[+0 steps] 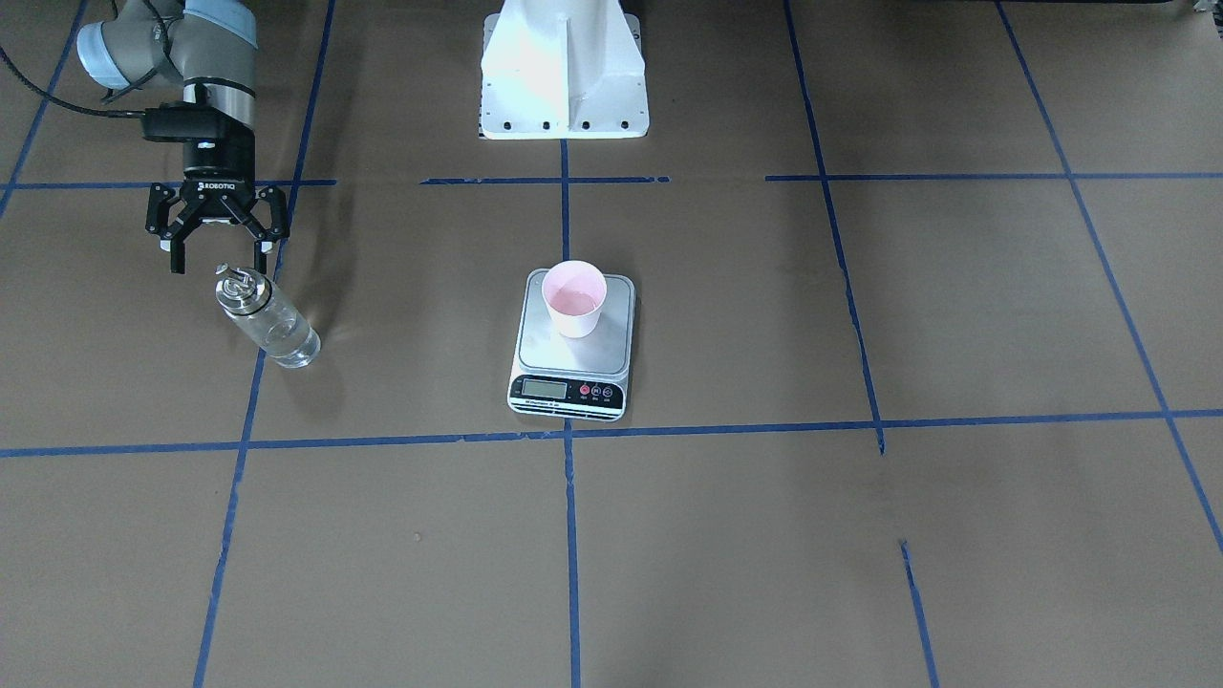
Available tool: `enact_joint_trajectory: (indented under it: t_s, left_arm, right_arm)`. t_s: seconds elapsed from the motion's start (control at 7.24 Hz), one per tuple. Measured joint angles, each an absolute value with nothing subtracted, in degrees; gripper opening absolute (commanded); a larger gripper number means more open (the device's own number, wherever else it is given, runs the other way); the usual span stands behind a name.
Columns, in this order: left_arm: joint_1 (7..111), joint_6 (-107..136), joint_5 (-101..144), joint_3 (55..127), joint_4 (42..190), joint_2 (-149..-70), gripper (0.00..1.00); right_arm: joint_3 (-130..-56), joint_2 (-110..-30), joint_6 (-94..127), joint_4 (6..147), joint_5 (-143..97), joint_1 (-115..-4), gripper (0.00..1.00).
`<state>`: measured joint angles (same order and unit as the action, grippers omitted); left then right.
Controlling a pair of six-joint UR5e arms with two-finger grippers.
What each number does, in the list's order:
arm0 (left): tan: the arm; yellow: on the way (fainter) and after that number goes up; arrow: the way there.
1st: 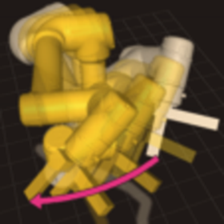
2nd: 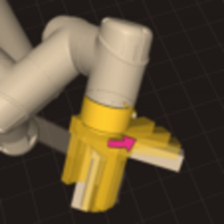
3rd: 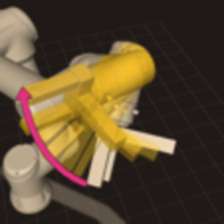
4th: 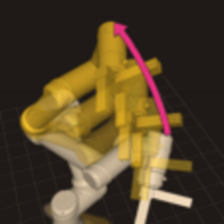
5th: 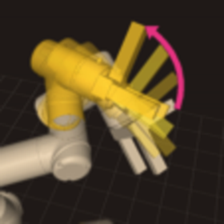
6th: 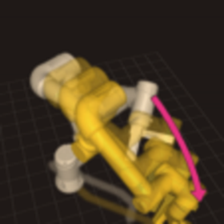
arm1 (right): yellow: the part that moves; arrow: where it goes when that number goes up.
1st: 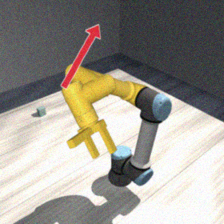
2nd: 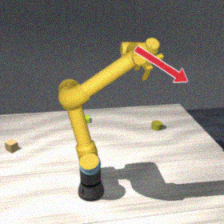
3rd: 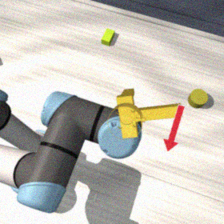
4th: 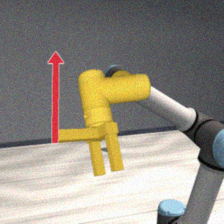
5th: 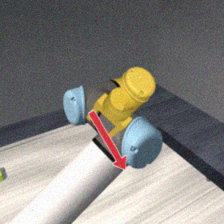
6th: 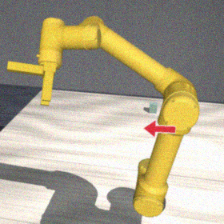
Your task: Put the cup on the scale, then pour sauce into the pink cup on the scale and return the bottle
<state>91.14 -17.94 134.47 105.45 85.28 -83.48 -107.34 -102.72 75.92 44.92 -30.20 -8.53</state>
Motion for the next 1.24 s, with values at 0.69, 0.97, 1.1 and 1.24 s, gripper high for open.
enact_joint_trajectory:
  t_s: [0.69, 0.97, 1.1, 1.24]
  left_arm:
    - [91.14, -18.02, 134.54, 105.66, 85.25, -83.4, 1.0]
    - [91.14, -18.02, 134.48, 105.64, 85.25, -83.3, 1.0]
    - [91.14, -18.02, 134.48, 105.6, 85.27, -83.09, 1.0]
    - [91.13, -18.02, 134.47, 105.58, 85.31, -82.8, 1.0]
  right_arm:
    - [-107.12, -101.73, 53.17, 44.48, -63.64, -36.48, 1.0]
    - [-105.96, -100.76, 39.46, 46.28, -90.74, -54.82, 1.0]
    - [-104.18, -99.27, 31.93, 51.42, -104.94, -64.68, 1.0]
    - [-102.64, -97.18, 22.15, 60.72, -116.82, -73.73, 1.0]
